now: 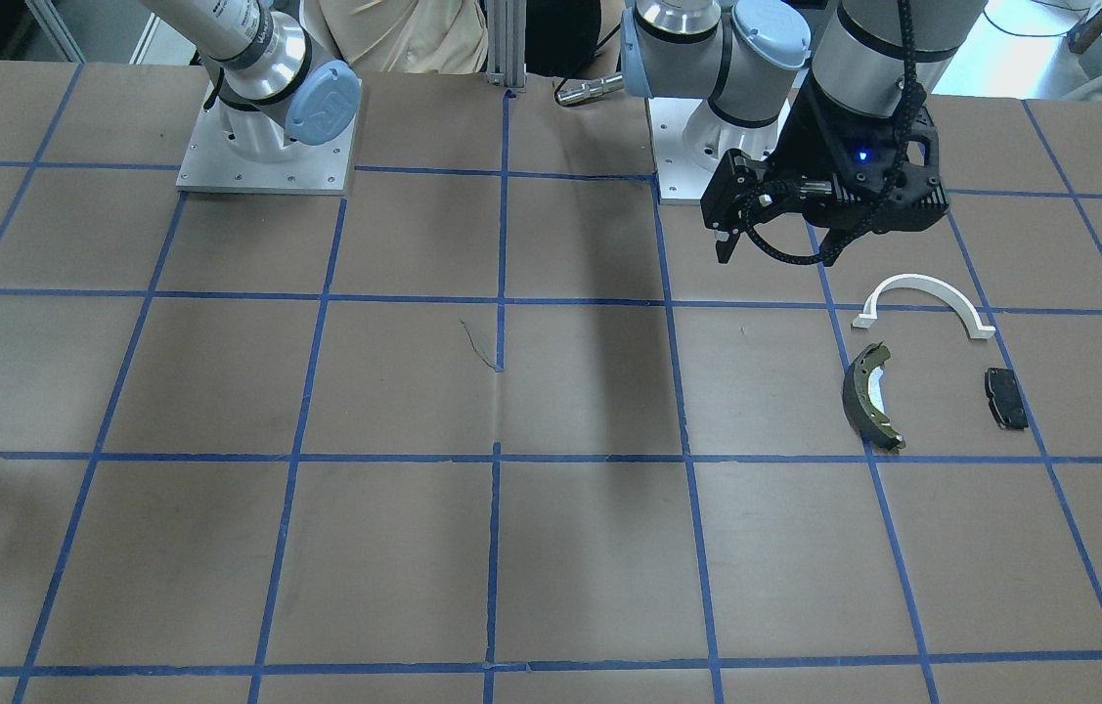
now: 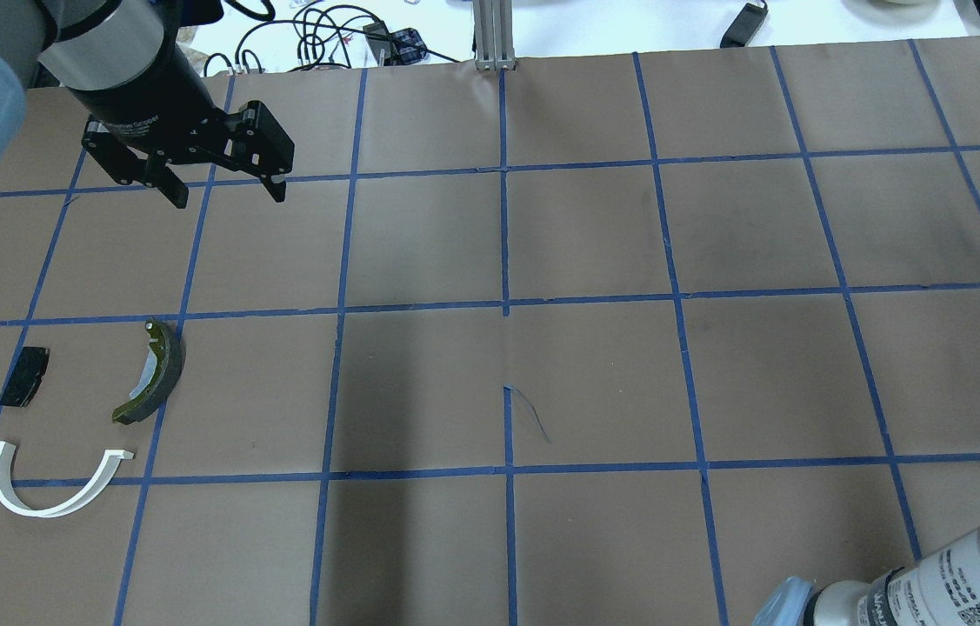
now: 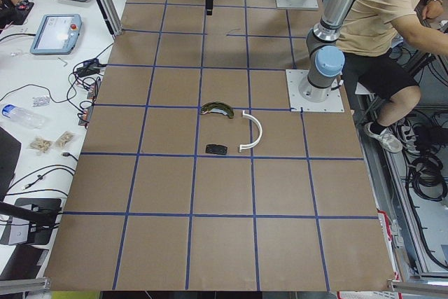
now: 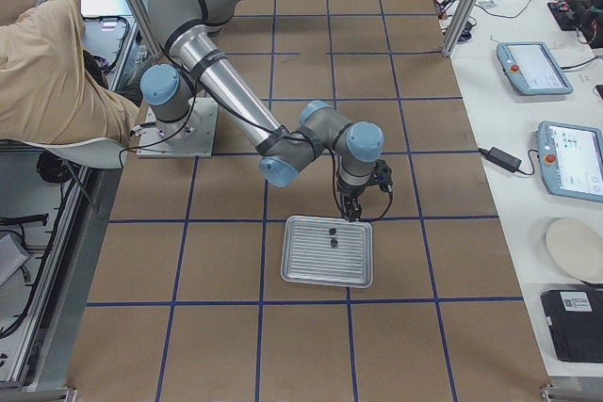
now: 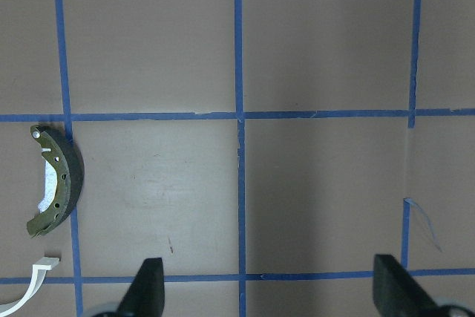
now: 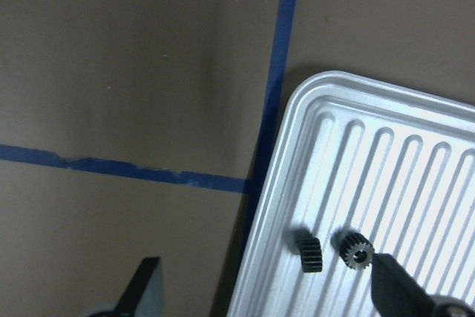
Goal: Place bearing gear from tray to pile
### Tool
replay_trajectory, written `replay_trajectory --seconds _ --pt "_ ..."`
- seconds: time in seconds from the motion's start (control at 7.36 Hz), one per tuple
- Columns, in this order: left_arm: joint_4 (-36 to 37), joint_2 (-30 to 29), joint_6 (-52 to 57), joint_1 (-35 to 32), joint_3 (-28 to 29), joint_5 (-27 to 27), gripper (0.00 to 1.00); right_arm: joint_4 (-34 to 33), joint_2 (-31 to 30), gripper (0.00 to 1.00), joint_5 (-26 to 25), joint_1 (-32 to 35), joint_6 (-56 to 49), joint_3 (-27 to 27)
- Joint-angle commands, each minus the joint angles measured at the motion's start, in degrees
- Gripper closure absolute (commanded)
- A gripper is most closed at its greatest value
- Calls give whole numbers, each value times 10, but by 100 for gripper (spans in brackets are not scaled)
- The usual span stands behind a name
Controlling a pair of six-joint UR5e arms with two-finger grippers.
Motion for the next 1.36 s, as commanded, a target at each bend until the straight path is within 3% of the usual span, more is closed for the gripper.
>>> replay_trajectory --seconds 0.0,0.41,0.82,1.22 --pt "-1 -2 -4 1 8 -1 0 -11 26 2 3 -28 -48 1" --pt "-3 13 -2 -13 5 5 0 -16 32 16 0 -29 -86 10" --pt "27 17 0 -7 -6 2 0 -41 47 23 -7 -30 -114 10" --pt "17 17 0 -4 0 1 0 -42 48 52 -7 -30 -114 10"
